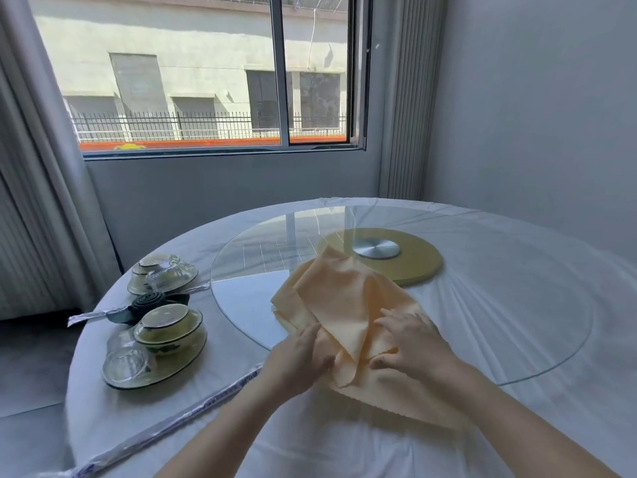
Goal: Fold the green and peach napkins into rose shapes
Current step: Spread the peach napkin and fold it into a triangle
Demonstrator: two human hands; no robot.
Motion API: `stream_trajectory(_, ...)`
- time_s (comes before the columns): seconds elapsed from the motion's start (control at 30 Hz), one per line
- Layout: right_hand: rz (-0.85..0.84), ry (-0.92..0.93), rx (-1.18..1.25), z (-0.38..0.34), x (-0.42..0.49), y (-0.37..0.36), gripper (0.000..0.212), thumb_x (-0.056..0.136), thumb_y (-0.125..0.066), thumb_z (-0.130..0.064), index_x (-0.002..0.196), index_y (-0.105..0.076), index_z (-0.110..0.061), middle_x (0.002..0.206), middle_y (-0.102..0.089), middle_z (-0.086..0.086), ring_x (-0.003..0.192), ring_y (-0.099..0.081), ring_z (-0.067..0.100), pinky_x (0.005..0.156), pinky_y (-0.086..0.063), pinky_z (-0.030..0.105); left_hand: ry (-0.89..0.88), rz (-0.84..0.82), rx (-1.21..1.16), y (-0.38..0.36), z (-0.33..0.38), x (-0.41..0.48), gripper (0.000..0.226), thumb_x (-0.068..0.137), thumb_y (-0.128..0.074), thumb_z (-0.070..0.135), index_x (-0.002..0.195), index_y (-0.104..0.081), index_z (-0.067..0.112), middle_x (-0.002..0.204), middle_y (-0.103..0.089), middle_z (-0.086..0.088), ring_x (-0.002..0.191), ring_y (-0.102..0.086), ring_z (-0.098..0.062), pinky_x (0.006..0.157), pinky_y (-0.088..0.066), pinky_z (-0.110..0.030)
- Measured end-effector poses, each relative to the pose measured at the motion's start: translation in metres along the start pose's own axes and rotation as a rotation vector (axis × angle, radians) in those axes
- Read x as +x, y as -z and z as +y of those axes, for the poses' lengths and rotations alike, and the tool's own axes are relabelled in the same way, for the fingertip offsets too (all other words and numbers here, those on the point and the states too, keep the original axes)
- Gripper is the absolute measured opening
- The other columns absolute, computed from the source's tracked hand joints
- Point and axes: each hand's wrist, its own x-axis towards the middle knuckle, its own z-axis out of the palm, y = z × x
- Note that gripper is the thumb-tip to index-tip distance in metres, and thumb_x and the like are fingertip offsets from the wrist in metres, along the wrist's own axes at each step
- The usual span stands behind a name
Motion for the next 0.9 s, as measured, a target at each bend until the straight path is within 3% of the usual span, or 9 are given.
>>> stream_trajectory(0.07, -0.064, -0.002, 0.027, 0.008, 0.004, -0.007, 0.072, 0.074, -0.06, -0.063, 0.134, -0.043, -0.028, 0.141, -0.044, -0.007, 0.133, -0.034, 0.016, 0.112, -0.021, 0.036, -0.043, 0.04, 0.045, -0.001, -0.003, -0.004, 0.058, 0.091, -0.048, 0.048, 0.141, -0.03, 0.026, 0.141, -0.045, 0.003, 0.122, -0.046, -0.022, 0.097, -0.037, -0.032)
stream_trajectory(0.13, -0.048, 0.004, 0.121, 0.016, -0.001, -0.013, 0.054, 0.077, -0.058, -0.062, 0.118, -0.056, -0.028, 0.113, -0.061, -0.009, 0.108, -0.052, 0.017, 0.092, -0.039, 0.031, -0.081, 0.067, 0.053, -0.001, -0.005, -0.009, 0.055, 0.091, -0.048, 0.048, 0.139, -0.033, 0.026, 0.141, -0.045, 0.005, 0.121, -0.046, -0.02, 0.095, -0.037, -0.031)
stream_trajectory(0.23, 0.119, 0.06, 0.081, 0.027, -0.015, -0.021, 0.038, 0.081, -0.05, -0.062, 0.102, -0.063, -0.033, 0.097, -0.064, -0.014, 0.093, -0.056, 0.012, 0.074, -0.035, 0.026, -0.152, 0.085, 0.073, -0.001, -0.006, -0.022, 0.058, 0.087, -0.041, 0.057, 0.137, -0.036, 0.028, 0.138, -0.045, 0.011, 0.122, -0.043, -0.015, 0.096, -0.036, -0.029)
stream_trajectory(0.3, 0.177, 0.098, 0.04, 0.032, -0.027, -0.023, 0.052, 0.075, -0.031, -0.069, 0.094, -0.064, -0.033, 0.092, -0.066, -0.015, 0.088, -0.057, 0.011, 0.073, -0.033, 0.024, -0.186, 0.091, 0.079, -0.001, -0.005, -0.03, 0.067, 0.079, -0.028, 0.068, 0.134, -0.041, 0.03, 0.13, -0.05, 0.014, 0.12, -0.044, -0.011, 0.094, -0.037, -0.025)
stream_trajectory(0.37, 0.157, 0.12, 0.02, 0.035, -0.036, -0.023, 0.06, 0.071, -0.021, -0.07, 0.094, -0.064, -0.034, 0.093, -0.066, -0.014, 0.088, -0.058, 0.011, 0.072, -0.036, 0.025, -0.169, 0.145, 0.023, 0.001, -0.002, -0.032, 0.064, 0.082, -0.034, 0.066, 0.132, -0.045, 0.027, 0.127, -0.052, 0.011, 0.118, -0.046, -0.012, 0.093, -0.037, -0.025)
stream_trajectory(0.5, 0.061, 0.083, 0.087, 0.039, -0.043, -0.009, 0.046, 0.081, -0.035, -0.064, 0.104, -0.067, -0.04, 0.101, -0.069, -0.013, 0.096, -0.06, 0.01, 0.075, -0.043, 0.025, -0.076, 0.272, -0.108, 0.007, 0.006, -0.026, 0.073, 0.084, -0.059, 0.051, 0.144, -0.03, 0.021, 0.147, -0.033, 0.002, 0.135, -0.031, -0.018, 0.106, -0.028, -0.028)
stream_trajectory(0.67, 0.051, -0.002, 0.406, 0.044, -0.04, 0.006, 0.032, 0.091, -0.054, -0.04, 0.067, -0.067, -0.025, 0.054, -0.053, -0.009, 0.056, -0.049, 0.006, 0.056, -0.031, 0.024, -0.176, -0.01, 0.05, 0.012, 0.021, -0.019, 0.103, 0.067, -0.066, 0.066, 0.147, -0.006, 0.039, 0.158, 0.005, 0.007, 0.145, 0.002, -0.018, 0.117, -0.012, -0.038)
stream_trajectory(0.8, 0.194, -0.208, 0.739, 0.053, -0.034, 0.009, 0.052, 0.086, -0.054, -0.051, 0.052, -0.044, -0.013, 0.047, -0.036, -0.008, 0.048, -0.035, 0.009, 0.053, -0.023, 0.029, -0.17, -0.056, 0.121, 0.012, 0.03, -0.008, 0.11, 0.061, -0.055, 0.079, 0.147, 0.0, 0.039, 0.156, 0.015, 0.007, 0.144, 0.013, -0.018, 0.116, -0.001, -0.04)
stream_trajectory(0.9, 0.282, -0.416, 0.988, 0.064, -0.021, 0.014, 0.055, 0.08, -0.064, -0.041, 0.066, -0.054, 0.011, 0.064, -0.048, 0.008, 0.065, -0.053, 0.022, 0.057, -0.033, 0.034, -0.134, -0.045, 0.081, 0.008, 0.027, 0.006, 0.136, 0.032, -0.015, 0.103, 0.148, 0.006, 0.035, 0.156, 0.016, 0.006, 0.144, 0.013, -0.021, 0.116, -0.004, -0.043)
